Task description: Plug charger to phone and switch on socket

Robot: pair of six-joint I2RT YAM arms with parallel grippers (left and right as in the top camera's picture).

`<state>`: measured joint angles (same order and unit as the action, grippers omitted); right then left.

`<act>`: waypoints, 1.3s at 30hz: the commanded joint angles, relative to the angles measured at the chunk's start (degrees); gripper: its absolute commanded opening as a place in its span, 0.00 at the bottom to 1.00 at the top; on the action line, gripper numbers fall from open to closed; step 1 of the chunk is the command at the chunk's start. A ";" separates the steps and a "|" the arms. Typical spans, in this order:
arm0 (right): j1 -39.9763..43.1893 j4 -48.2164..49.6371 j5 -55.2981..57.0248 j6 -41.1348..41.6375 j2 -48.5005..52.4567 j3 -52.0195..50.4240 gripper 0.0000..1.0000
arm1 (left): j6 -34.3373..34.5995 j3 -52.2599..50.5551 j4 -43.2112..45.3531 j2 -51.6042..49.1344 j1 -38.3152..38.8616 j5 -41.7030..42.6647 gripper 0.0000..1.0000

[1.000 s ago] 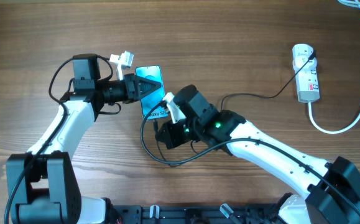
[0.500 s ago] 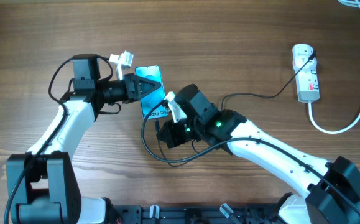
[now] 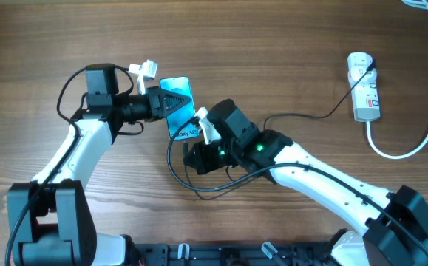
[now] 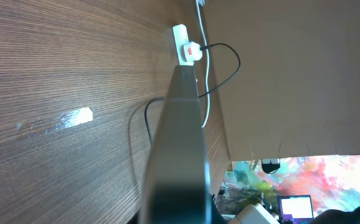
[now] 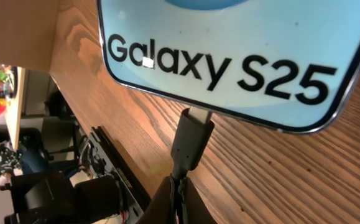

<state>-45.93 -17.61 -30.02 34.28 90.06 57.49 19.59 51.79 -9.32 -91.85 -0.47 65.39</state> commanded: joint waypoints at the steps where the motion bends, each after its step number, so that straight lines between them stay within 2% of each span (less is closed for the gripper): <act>1: 0.81 2.12 0.79 0.74 0.46 1.29 0.04 | -1.38 -0.09 -0.68 0.02 0.37 2.03 0.04; 11: 0.81 -0.96 -3.85 -1.40 0.46 1.29 0.04 | -1.38 -0.09 -0.42 0.02 0.35 2.03 0.04; 18: 0.81 -3.04 -9.62 -6.08 0.46 1.29 0.04 | -1.38 -0.09 0.00 0.02 0.35 2.01 0.04; 26: 1.29 -2.32 -8.94 -7.58 0.46 1.31 0.04 | -1.38 -0.09 -0.07 0.02 0.37 0.52 0.04; 34: 1.31 -1.62 -1.01 -6.62 0.46 1.31 0.04 | -1.18 -0.09 -0.31 0.02 0.37 0.57 0.04; 39: 1.88 -1.05 -0.28 -5.60 0.46 1.31 0.04 | -1.18 -0.09 -0.31 0.02 0.35 0.57 0.04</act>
<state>-44.80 -19.27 -32.49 28.27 90.06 57.54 19.57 51.79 -9.78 -91.85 -0.38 64.73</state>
